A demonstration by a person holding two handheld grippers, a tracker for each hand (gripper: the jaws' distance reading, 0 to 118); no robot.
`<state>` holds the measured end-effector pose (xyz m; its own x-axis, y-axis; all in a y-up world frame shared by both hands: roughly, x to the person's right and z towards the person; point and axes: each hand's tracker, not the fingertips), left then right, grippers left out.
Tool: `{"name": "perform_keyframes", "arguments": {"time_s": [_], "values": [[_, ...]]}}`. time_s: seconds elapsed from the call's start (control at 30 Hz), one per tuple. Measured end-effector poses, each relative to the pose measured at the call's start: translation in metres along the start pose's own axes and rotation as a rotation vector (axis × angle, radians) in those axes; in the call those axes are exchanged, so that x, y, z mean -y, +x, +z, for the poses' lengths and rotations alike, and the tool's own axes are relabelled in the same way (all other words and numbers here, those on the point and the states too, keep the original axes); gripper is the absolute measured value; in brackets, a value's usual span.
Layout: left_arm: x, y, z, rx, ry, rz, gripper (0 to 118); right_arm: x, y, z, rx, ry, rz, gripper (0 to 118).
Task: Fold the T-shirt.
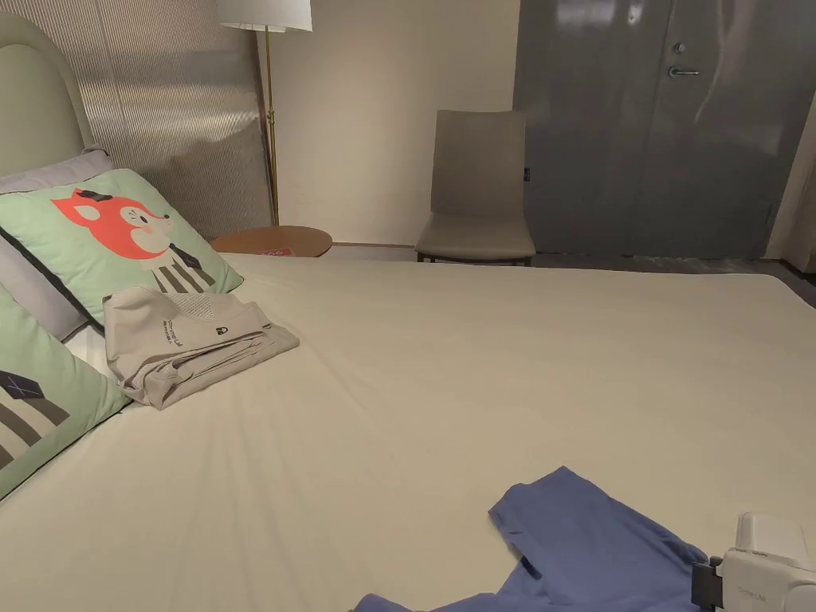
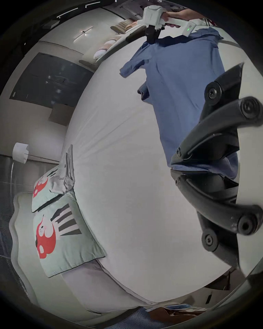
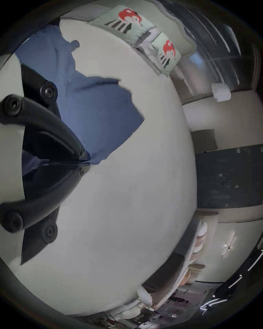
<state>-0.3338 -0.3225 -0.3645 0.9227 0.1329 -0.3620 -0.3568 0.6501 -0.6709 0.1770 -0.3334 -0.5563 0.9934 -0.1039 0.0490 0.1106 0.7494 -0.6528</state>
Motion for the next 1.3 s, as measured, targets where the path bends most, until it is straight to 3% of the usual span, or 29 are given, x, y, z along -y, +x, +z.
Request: {"name": "perform_keyframes", "arguments": {"time_s": [0.13,0.4,0.67,1.03,1.3], "values": [[-0.001,0.005,0.02,0.016,0.056,-0.009,4,0.01,-0.001,0.072,-0.012,0.156,0.035,2],[0.011,0.021,0.083,0.092,0.24,-0.068,4,0.064,-0.009,0.211,0.071,0.415,0.097,2],[0.02,0.029,0.141,0.186,0.405,-0.074,4,0.097,-0.006,0.3,0.089,0.555,0.057,2],[-0.07,0.048,0.227,0.249,0.697,-0.099,4,0.015,-0.003,0.393,0.149,0.848,0.018,2],[-0.141,0.062,0.272,0.253,0.807,-0.1,4,-0.055,-0.006,0.426,0.13,0.925,0.026,2]]}}
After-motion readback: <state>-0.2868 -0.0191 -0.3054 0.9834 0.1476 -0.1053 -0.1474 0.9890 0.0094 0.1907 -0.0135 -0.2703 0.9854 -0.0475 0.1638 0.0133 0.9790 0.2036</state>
